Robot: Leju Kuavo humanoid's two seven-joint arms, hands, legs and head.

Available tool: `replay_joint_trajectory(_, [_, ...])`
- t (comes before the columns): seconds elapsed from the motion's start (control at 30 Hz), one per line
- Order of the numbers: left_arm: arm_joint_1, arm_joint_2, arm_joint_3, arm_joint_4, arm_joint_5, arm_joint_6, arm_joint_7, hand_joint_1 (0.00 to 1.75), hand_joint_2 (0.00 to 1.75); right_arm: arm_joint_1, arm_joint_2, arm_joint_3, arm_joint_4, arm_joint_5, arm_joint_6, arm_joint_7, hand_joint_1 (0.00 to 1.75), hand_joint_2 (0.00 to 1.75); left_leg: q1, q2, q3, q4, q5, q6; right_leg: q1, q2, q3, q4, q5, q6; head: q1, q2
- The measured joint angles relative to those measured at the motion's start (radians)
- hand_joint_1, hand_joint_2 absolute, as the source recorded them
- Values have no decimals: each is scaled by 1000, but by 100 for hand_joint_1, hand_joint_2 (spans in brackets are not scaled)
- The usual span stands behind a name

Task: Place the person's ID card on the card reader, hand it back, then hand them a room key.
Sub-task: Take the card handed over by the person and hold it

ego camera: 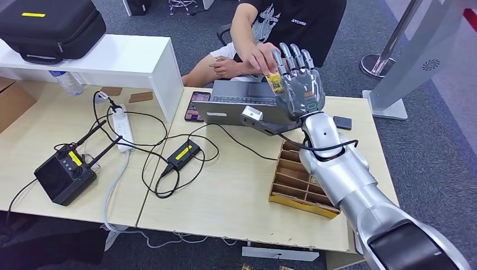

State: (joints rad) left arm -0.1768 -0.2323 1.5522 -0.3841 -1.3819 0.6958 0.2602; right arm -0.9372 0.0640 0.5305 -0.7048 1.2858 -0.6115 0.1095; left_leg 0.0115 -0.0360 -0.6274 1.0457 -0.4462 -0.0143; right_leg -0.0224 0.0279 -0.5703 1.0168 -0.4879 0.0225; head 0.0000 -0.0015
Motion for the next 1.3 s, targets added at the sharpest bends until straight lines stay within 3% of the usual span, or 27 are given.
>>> replay_joint_trajectory(0.2, [0,0,0,3,-2,0,0,0,175,-15,0,12,49,5,0,6,0,175,0,0,0,0,0,0,0,0,0,0,0,0,0,0])
replay_joint_trajectory(0.23, [0,0,0,4,-2,0,0,0,175,-15,0,13,53,6,0,6,8,175,0,0,0,0,0,0,0,0,0,0,0,0,0,0])
replay_joint_trajectory(0.37, [-1,1,0,7,-2,0,0,0,175,-16,0,17,64,3,0,6,136,175,0,1,0,0,0,0,0,0,0,0,0,0,0,0])
replay_joint_trajectory(0.5, [-1,1,0,7,-4,0,0,0,175,-16,0,19,70,-8,-2,1,164,175,0,1,0,0,0,0,0,0,0,0,0,0,0,0])
replay_joint_trajectory(0.73, [-1,1,0,7,-8,0,0,0,175,-16,0,19,70,-29,-36,-25,175,175,0,1,0,0,0,0,0,0,-1,0,0,0,0,0])
replay_joint_trajectory(1.1, [-1,1,0,8,-8,0,0,0,175,-14,0,16,68,-48,-44,-48,175,175,0,1,0,0,0,0,0,0,-1,0,0,0,0,0])
replay_joint_trajectory(1.3, [-1,1,0,9,23,0,-6,0,175,16,0,-2,33,-167,-30,-146,175,175,0,1,0,0,0,0,0,0,0,0,0,0,0,0])
